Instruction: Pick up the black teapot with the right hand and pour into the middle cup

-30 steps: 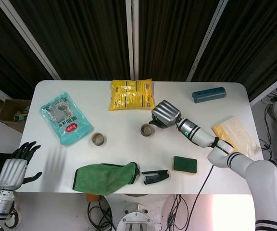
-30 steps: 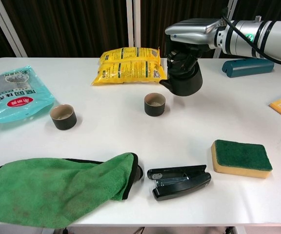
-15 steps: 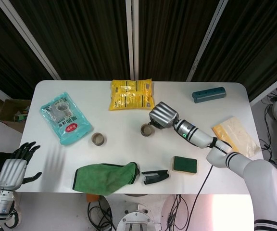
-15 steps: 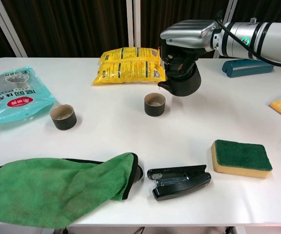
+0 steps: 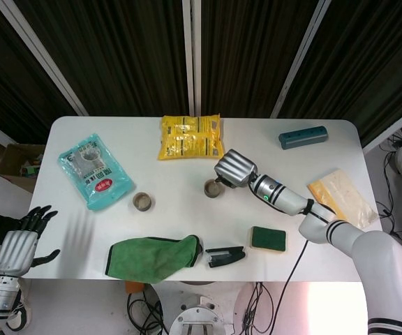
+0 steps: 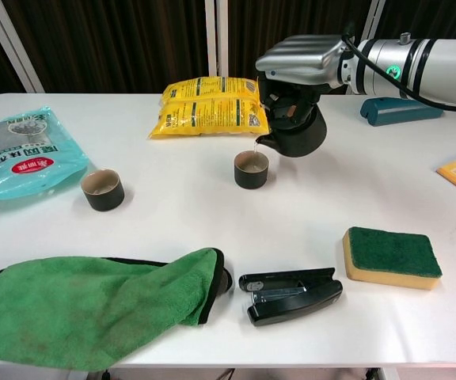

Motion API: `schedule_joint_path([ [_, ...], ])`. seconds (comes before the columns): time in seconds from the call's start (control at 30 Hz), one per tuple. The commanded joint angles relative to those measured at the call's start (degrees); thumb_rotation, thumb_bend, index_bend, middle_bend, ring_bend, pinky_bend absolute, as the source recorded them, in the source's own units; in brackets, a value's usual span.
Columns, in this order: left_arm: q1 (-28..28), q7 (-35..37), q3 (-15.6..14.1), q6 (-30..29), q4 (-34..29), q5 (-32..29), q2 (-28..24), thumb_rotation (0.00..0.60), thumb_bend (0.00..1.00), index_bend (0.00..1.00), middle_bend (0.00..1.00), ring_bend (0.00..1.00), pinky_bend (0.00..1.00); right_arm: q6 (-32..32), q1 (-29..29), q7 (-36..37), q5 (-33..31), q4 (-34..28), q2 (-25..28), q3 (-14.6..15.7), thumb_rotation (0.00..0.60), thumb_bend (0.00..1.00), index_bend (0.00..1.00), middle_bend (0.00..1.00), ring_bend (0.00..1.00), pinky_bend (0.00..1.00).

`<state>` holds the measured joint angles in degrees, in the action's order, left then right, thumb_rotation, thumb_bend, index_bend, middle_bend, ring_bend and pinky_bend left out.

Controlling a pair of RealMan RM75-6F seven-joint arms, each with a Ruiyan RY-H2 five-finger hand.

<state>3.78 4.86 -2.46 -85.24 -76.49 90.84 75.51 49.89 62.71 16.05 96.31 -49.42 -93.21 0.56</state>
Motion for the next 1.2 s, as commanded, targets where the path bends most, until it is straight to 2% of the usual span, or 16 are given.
schedule_joint_path([
  [0.03,-0.02,0.06,0.0,-0.08,0.01,0.05,0.02,0.6,0.13,0.17,0.09,0.07,0.22,-0.08,0.15,-0.6,-0.09,-0.62,0.29,-0.07,0.6,0.33,1.0,1.0,0.98,0.77],
  [1.2,-0.17,0.85,0.01,-0.56,0.73,0.26,0.32,0.6,0.13,0.17,0.09,0.07,0.22,-0.99,0.81,-7.47,-0.48,-3.16,1.34,-0.18,0.6,0.33,1.0,1.0,0.98,0.77],
])
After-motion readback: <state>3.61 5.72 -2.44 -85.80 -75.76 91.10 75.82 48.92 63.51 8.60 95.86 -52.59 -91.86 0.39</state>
